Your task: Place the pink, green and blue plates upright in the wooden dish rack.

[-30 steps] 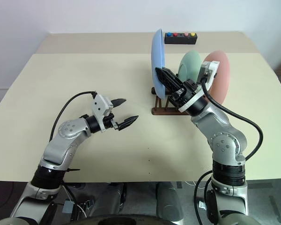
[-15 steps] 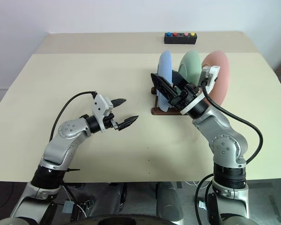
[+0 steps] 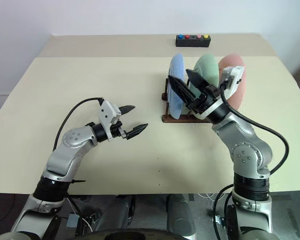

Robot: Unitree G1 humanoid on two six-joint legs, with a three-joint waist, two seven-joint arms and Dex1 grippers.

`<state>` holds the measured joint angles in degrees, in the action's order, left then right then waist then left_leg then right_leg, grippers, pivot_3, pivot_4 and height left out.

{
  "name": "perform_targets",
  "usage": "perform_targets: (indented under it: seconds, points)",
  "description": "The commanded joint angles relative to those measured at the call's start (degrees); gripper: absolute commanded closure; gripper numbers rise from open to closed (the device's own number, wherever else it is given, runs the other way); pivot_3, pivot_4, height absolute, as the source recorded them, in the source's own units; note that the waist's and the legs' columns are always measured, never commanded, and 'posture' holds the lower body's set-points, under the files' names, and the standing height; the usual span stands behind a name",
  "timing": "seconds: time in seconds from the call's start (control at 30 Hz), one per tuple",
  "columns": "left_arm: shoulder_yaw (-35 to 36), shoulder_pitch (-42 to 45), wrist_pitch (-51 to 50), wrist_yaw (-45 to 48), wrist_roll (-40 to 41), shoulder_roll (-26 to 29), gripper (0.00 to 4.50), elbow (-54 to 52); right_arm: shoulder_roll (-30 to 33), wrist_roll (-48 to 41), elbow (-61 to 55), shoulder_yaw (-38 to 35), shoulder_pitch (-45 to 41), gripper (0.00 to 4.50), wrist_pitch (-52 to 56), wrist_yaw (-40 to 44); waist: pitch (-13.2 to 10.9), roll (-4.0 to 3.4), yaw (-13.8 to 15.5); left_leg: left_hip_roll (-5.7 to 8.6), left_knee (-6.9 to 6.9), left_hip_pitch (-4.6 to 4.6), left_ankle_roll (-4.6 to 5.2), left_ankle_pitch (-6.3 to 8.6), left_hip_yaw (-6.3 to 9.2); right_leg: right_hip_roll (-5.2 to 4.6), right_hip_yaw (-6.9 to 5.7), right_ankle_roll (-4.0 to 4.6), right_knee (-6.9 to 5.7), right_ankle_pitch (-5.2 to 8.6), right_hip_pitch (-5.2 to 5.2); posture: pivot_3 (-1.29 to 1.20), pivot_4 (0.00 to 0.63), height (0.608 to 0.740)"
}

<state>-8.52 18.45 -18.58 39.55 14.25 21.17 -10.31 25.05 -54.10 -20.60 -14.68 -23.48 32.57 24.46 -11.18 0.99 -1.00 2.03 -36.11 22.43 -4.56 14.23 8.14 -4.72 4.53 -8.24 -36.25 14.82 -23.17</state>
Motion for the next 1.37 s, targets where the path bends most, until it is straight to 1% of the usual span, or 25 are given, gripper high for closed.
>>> perform_targets:
  seconds: [0.03, 0.13, 0.23, 0.33, 0.43, 0.47, 0.57, 0.63, 0.7, 0.73, 0.83, 0.93, 1.13, 1.37]
  points:
    - [0.5, 0.1, 0.0, 0.0, 0.7, 0.1, 0.00, -2.8, 2.5, -2.4, -5.3, -2.1, -2.0, 0.02, 0.4, 0.1, 0.0, 0.00, 0.0, 0.00, 0.01, 0.00, 0.00, 0.00, 0.00, 0.00, 0.00, 0.00, 0.00, 0.00, 0.00, 0.00, 0.150, 0.740]
    - [0.6, -0.3, -0.2, 0.0, 0.8, 0.2, 0.00, -3.2, 4.4, -4.8, -7.9, -2.6, -1.9, 0.02, 2.0, 0.4, 0.0, 0.00, 0.0, 0.00, 0.03, 0.00, 0.00, 0.00, 0.00, 0.00, 0.00, 0.00, 0.02, 0.00, 0.00, 0.00, 0.150, 0.740]
    - [1.8, -0.3, -0.2, -0.3, 0.7, 0.8, 0.00, -2.9, 7.4, -9.3, -11.8, -5.0, -1.1, 0.02, 3.7, -0.4, 0.0, -0.02, 0.1, 0.00, 0.02, 0.01, 0.00, 0.00, 0.00, -0.01, 0.00, 0.00, 0.03, 0.00, 0.01, 0.00, 0.150, 0.740]
    - [4.0, -0.3, 0.5, -0.5, 0.5, 2.5, 0.00, -1.7, 12.2, -11.2, -13.5, -10.1, 1.2, 0.02, 4.4, -0.5, 0.0, -0.01, 0.3, -0.01, 0.02, 0.02, 0.01, 0.01, 0.00, -0.01, 0.00, 0.00, 0.04, 0.01, 0.01, 0.00, 0.150, 0.740]
    - [5.9, -0.5, 1.3, -0.8, 0.2, 4.0, 0.00, -0.4, 16.8, -12.3, -13.3, -15.7, 5.2, 0.02, 4.4, 1.4, 0.0, -0.01, 0.4, -0.01, 0.00, 0.04, 0.02, 0.01, 0.00, -0.01, 0.00, 0.00, 0.11, 0.01, 0.05, 0.00, 0.150, 0.740]
    - [6.7, -0.7, 1.8, -0.8, 0.2, 4.6, 0.00, 0.2, 18.3, -12.2, -12.9, -17.8, 7.4, 0.02, 4.6, 2.7, 0.0, -0.01, 0.3, 0.00, 0.00, 0.04, 0.03, 0.01, -0.01, -0.01, 0.00, 0.00, 0.12, 0.01, 0.06, 0.00, 0.150, 0.740]
    - [10.2, -1.9, 3.5, -0.3, -0.3, 8.0, 0.00, 3.1, 22.9, -6.1, -9.1, -27.8, 20.6, 0.02, 3.7, 12.1, 0.0, 0.01, 0.5, -0.01, 0.01, 0.03, 0.07, 0.04, -0.02, -0.01, -0.01, -0.01, 0.13, 0.02, 0.08, 0.00, 0.150, 0.740]
    - [11.8, -2.8, 4.5, -0.1, -0.5, 9.7, 0.00, 4.7, 23.7, -1.5, -5.4, -32.1, 28.4, 0.02, 1.3, 17.5, 0.0, 0.03, 0.5, -0.01, 0.02, 0.02, 0.14, 0.08, -0.02, 0.00, -0.01, -0.03, 0.14, 0.04, 0.10, 0.00, 0.150, 0.740]
    - [12.5, -3.5, 5.4, -0.2, -0.6, 10.8, 0.00, 5.8, 23.6, 2.1, -1.4, -34.0, 33.0, 0.02, -1.4, 20.7, 0.0, 0.00, 0.3, -0.01, 0.00, 0.01, 0.18, 0.10, -0.12, -0.02, 0.02, -0.05, 0.18, 0.05, 0.11, 0.00, 0.150, 0.740]
    - [12.4, -3.6, 5.4, -0.4, -0.8, 10.8, 0.00, 5.7, 23.7, 3.2, 0.6, -34.6, 34.0, 0.02, -2.5, 22.0, 0.0, -0.02, 0.2, 0.00, -0.03, 0.00, 0.18, 0.10, -0.18, -0.02, 0.07, -0.05, 0.19, 0.05, 0.11, 0.00, 0.150, 0.740]
    - [12.9, -4.4, 6.2, -0.2, -1.0, 11.4, 0.00, 6.5, 23.4, 10.4, 5.3, -33.3, 38.2, 0.02, -7.8, 25.5, 0.0, -0.02, 0.0, -0.03, -0.06, -0.11, 0.18, 0.10, -0.24, -0.01, 0.12, -0.03, 0.18, 0.05, 0.19, 0.00, 0.150, 0.740]
    - [12.6, -5.3, 6.0, -0.3, -1.2, 11.3, 0.00, 5.6, 23.4, 15.3, 10.6, -31.4, 39.6, 0.02, -12.4, 28.2, 0.0, -0.03, 0.0, -0.06, -0.05, -0.20, 0.18, 0.10, -0.24, 0.02, 0.11, -0.03, 0.20, 0.07, 0.29, 0.00, 0.150, 0.740]
    - [11.8, -7.6, 5.1, -0.3, -1.6, 11.5, 0.00, 3.9, 21.6, 17.2, 13.2, -29.1, 38.8, 0.02, -14.8, 29.6, 0.0, -0.05, 0.0, -0.05, -0.04, -0.19, 0.17, 0.10, -0.23, 0.01, 0.11, -0.05, 0.21, 0.06, 0.29, 0.00, 0.150, 0.740]
    - [11.7, -8.0, 4.7, -2.0, -1.5, 9.9, 0.00, 2.9, 22.3, 19.0, 16.4, -26.2, 35.1, 0.02, -15.7, 30.3, 0.0, -0.06, 0.2, -0.05, -0.07, -0.18, 0.17, 0.10, -0.22, 0.00, 0.10, -0.05, 0.21, 0.06, 0.32, 0.00, 0.150, 0.740]
